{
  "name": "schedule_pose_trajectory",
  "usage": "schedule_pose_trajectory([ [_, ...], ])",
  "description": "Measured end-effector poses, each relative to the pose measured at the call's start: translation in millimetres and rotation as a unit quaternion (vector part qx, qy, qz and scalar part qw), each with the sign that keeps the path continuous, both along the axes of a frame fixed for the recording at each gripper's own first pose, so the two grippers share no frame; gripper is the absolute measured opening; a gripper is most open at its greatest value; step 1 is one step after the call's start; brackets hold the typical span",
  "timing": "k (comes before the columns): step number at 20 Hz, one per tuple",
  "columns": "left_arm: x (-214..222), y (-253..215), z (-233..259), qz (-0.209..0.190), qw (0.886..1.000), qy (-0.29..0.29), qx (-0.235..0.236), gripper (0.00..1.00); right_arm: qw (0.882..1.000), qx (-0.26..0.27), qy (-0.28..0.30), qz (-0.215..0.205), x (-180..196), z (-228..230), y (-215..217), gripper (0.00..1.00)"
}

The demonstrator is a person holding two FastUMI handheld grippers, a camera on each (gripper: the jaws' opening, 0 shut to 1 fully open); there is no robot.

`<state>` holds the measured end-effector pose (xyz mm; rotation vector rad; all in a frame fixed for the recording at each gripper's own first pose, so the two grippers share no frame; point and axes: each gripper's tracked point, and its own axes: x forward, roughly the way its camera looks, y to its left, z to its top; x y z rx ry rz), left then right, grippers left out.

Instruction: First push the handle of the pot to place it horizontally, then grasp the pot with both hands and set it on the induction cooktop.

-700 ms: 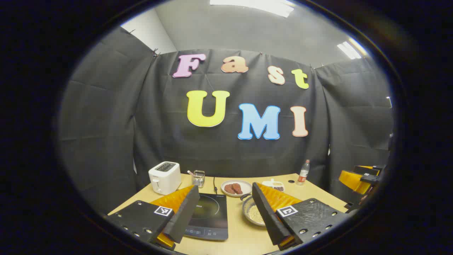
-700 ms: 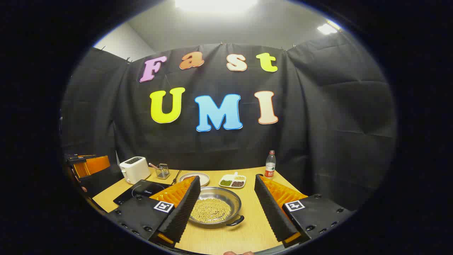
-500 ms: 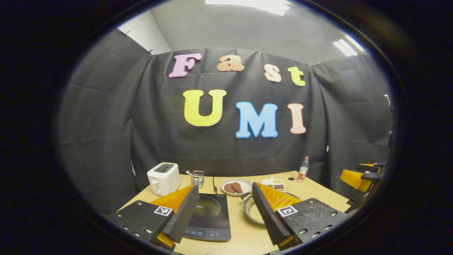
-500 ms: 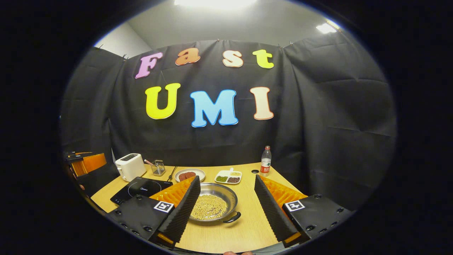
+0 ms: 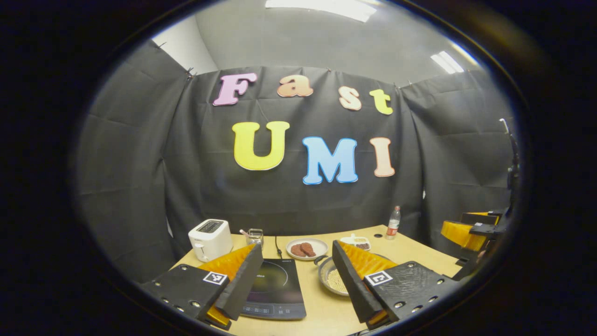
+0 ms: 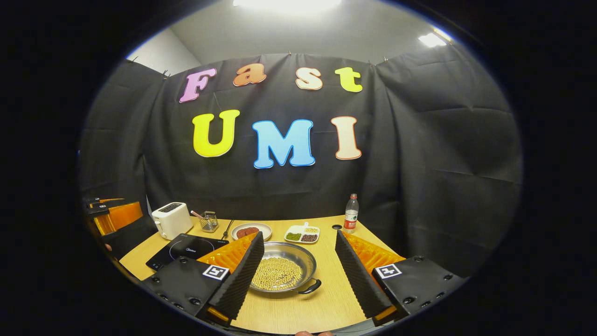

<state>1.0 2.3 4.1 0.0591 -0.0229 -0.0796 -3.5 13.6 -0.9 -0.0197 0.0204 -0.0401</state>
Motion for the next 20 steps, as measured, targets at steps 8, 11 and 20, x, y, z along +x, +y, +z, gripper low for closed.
schedule_pose_trajectory([
  [8,-6,9,-10,0.006,1.0,0.019,-0.021,0.88,0.998,-0.001,0.047,0.031,12,-12,16,0.98],
  [11,-8,9,-4,0.008,1.0,0.012,0.01,0.94,0.995,-0.003,0.083,0.053,27,-20,23,0.98],
  [20,-14,-10,-17,0.015,0.999,0.041,-0.011,0.94,0.976,-0.058,0.194,0.086,70,-55,15,0.67],
])
